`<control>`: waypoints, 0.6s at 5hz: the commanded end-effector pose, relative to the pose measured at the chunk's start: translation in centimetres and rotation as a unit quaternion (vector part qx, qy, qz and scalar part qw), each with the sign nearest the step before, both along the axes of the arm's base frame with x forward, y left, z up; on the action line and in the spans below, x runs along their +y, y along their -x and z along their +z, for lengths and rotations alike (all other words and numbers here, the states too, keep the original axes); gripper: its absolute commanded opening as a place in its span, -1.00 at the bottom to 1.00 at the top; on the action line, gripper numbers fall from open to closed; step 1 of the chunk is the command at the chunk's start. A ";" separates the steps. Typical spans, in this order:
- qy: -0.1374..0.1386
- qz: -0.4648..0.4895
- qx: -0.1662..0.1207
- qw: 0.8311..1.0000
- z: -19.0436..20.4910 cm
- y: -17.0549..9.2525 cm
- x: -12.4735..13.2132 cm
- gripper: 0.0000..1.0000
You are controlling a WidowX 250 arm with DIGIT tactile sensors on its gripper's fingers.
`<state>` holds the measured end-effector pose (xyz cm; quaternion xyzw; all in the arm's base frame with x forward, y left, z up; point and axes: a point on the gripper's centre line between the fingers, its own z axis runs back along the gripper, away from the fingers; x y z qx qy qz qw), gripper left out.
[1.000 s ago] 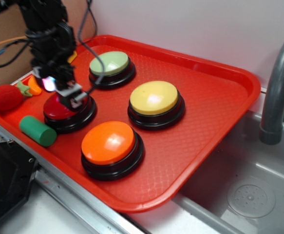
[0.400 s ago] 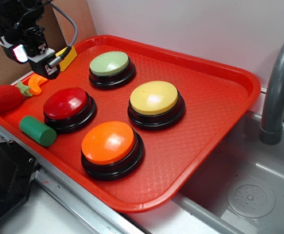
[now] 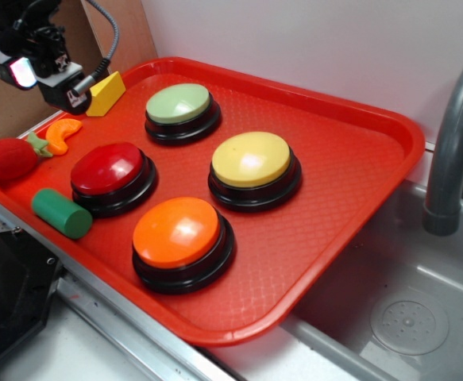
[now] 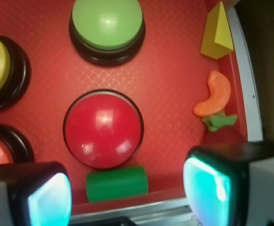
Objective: Push the red button.
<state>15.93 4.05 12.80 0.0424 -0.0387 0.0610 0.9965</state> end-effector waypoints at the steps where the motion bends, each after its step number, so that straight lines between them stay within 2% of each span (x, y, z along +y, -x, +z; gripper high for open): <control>1: 0.007 0.018 -0.013 1.000 2.7 -0.8 -0.2 1.00; 2: 0.015 0.038 -0.003 0.999 3.1 -0.8 0.0 1.00; 3: 0.015 0.053 -0.007 0.998 3.7 -0.6 0.1 1.00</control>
